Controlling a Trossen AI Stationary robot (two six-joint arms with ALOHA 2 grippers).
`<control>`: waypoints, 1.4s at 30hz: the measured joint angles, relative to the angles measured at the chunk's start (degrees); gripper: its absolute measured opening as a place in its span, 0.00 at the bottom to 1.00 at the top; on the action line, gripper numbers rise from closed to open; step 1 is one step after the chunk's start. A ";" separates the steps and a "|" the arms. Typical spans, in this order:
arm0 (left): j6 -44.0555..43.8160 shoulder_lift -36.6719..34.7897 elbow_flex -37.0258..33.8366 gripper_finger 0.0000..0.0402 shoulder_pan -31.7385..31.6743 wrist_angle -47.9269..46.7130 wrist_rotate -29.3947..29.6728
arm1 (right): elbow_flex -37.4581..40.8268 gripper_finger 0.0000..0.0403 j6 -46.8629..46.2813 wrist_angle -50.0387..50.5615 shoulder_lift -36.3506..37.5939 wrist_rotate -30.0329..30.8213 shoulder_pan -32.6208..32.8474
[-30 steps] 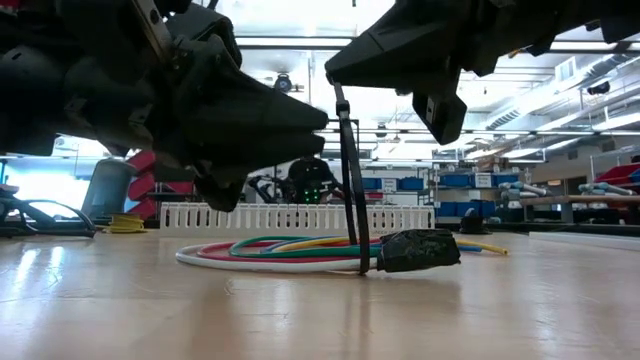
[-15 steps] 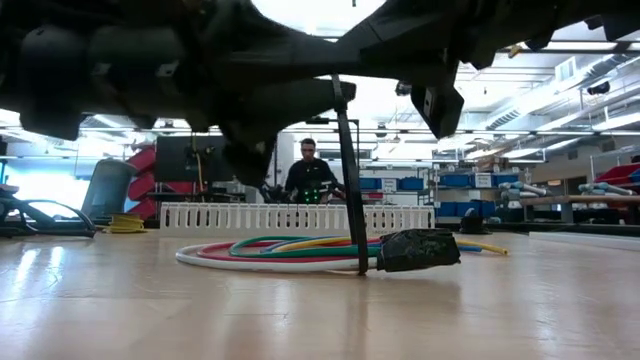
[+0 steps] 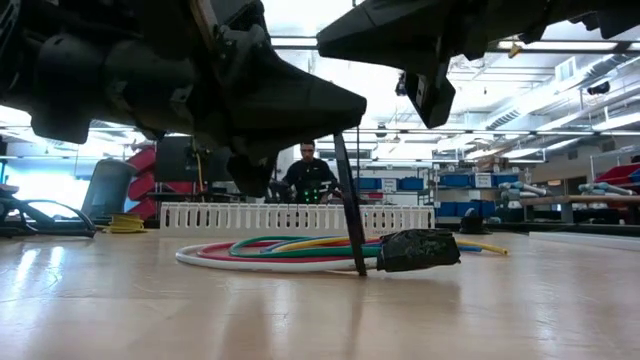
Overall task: Ziptie cables
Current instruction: Insert zip tie on the cable wire
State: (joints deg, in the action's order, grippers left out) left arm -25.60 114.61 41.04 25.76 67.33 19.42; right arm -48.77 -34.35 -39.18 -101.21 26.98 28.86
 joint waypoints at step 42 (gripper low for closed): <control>13.69 0.02 -0.02 0.00 0.26 -0.02 -0.65 | 0.00 0.17 -1.19 5.55 0.00 2.72 2.11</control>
State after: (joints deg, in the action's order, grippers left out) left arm -11.92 114.63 41.01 26.02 67.31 18.77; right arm -48.77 -35.55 -33.63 -101.21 29.69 30.96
